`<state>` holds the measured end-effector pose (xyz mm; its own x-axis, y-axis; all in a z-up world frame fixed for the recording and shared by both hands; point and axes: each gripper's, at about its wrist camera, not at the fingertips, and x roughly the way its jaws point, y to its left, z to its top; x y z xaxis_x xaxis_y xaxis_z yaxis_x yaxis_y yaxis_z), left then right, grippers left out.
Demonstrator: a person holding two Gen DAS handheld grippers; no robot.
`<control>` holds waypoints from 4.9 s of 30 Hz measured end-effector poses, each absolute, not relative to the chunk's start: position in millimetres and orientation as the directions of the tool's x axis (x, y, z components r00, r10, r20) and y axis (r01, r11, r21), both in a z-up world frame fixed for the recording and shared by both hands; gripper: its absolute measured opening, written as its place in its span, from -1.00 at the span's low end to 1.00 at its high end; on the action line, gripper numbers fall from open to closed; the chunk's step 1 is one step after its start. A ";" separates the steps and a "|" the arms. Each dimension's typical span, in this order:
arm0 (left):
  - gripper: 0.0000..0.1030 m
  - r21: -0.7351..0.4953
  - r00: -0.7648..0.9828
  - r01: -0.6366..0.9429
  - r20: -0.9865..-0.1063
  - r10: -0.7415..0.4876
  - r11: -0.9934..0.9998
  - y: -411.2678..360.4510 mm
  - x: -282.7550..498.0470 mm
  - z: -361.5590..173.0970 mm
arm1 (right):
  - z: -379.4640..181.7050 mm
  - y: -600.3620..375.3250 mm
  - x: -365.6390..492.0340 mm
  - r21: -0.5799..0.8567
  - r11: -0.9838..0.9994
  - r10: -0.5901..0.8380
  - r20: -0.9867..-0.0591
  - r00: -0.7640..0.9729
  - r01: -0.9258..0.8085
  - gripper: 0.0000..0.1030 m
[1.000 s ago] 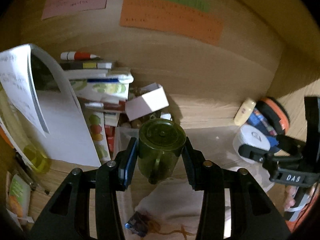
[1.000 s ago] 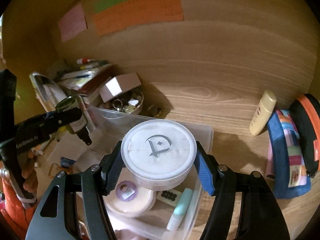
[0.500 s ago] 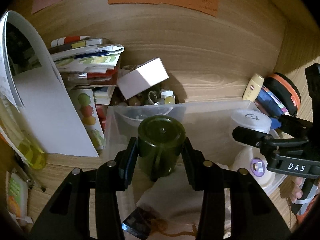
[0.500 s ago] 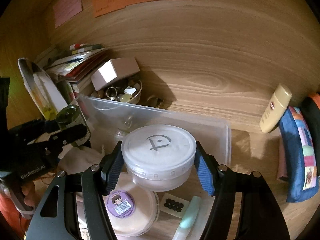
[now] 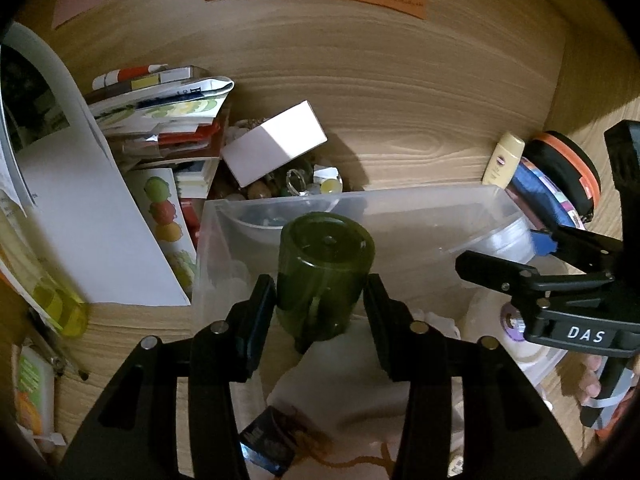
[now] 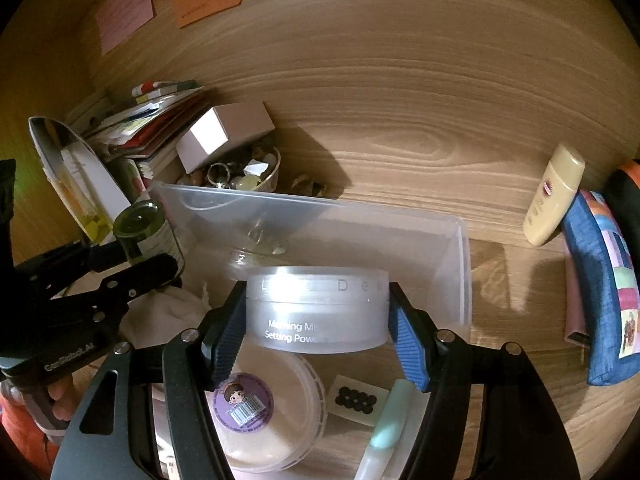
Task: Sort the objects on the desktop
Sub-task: 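Open left tool to drop the bottle while right tool releases the jar into the bin, then move left tool to the pink rope bag while right tool approaches the pink dome, then close left tool on the pink rope bag while right tool grasps the pink dome, then carry the rope bag with left tool while right tool carries the pink dome over the bin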
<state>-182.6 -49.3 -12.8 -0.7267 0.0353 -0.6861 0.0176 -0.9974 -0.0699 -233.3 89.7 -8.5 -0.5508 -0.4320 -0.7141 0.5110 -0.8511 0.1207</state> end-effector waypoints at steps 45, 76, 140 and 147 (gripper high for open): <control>0.90 -0.016 -0.835 0.032 -0.550 -0.018 -0.999 -38.6 -95.9 32.1 | 29.3 122.9 -141.6 -0.030 -0.845 -0.382 -0.664 -0.643 0.534 0.62; 0.96 0.054 -0.679 -0.032 -0.734 -0.018 -0.998 -5.1 16.7 -53.4 | -31.8 135.1 -108.2 0.029 -0.815 -0.412 -0.732 -0.542 0.579 0.62; 0.56 -0.004 -0.575 0.053 -0.818 -0.027 -0.999 -73.1 -13.3 -75.3 | -26.3 126.3 -98.5 0.173 -0.769 -0.540 -0.691 -0.481 0.615 0.19; 0.16 -0.014 -0.603 0.042 -0.798 -0.014 -0.999 -71.8 -24.7 -72.5 | -17.6 128.1 -99.2 0.171 -0.771 -0.546 -0.674 -0.498 0.613 0.19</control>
<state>-24.7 -71.8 -72.5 -0.6031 -0.0142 -0.7976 0.0419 -0.9990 -0.0139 -99.2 128.1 -17.6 -0.4980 -0.5458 -0.6739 0.6135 -0.7710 0.1711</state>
